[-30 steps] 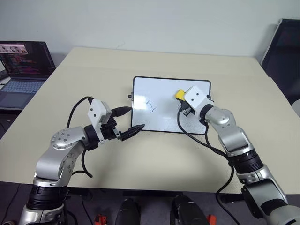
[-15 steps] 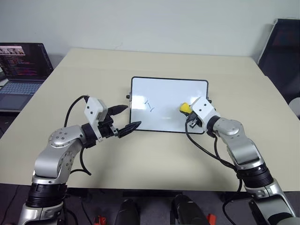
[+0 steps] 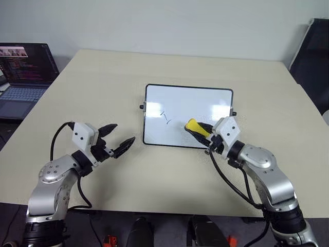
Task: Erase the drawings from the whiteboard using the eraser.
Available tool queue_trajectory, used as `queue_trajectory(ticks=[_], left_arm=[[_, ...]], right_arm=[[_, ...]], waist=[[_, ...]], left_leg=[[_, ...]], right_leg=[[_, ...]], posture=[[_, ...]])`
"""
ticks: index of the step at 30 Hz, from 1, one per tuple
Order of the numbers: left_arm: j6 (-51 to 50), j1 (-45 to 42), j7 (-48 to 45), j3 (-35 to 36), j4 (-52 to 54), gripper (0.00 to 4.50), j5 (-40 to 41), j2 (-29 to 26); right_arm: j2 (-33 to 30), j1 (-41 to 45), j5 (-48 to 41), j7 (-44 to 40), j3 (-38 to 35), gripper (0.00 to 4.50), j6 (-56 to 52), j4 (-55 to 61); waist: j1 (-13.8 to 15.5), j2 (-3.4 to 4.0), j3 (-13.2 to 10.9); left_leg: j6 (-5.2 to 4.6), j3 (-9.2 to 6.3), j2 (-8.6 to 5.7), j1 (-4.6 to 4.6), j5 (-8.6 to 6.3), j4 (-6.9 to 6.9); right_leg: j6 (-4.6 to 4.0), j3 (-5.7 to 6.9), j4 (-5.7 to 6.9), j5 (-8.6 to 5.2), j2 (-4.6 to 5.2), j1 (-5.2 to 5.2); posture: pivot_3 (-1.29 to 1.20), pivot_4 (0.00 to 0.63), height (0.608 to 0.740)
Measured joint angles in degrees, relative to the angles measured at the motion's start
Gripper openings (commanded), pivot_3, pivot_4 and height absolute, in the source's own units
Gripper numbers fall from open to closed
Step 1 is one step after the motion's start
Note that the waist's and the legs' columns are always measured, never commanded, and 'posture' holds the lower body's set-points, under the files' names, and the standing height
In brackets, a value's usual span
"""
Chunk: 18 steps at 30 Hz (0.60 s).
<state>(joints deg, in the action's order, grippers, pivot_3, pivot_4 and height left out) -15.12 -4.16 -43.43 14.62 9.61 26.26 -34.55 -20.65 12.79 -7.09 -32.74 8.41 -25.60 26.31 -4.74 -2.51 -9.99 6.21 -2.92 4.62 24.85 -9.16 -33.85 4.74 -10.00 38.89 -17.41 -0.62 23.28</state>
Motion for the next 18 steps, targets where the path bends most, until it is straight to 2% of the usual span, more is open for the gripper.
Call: queue_trajectory(ticks=[3,18], left_arm=[[0.8,0.0,-0.8,0.2,-1.1,4.50,0.0,-0.1],[1.4,-1.8,-2.1,-0.8,-1.4,4.50,-0.8,-0.4]], right_arm=[[-0.3,-2.3,0.2,-0.1,1.2,1.09,1.9,-0.2],[-1.2,-0.4,1.5,-0.2,3.0,1.09,6.2,-2.3]], waist=[[-0.1,0.02,0.0],[-0.1,0.01,0.0]], left_leg=[[0.00,0.01,-0.01,-0.01,0.01,-0.11],[-0.01,0.00,0.00,-0.04,0.02,-0.06]], right_leg=[[-0.02,-0.03,0.03,0.05,0.00,0.00],[-0.03,0.00,0.04,0.06,0.00,-0.02]], posture=[[0.00,0.150,0.740],[0.00,0.150,0.740]])
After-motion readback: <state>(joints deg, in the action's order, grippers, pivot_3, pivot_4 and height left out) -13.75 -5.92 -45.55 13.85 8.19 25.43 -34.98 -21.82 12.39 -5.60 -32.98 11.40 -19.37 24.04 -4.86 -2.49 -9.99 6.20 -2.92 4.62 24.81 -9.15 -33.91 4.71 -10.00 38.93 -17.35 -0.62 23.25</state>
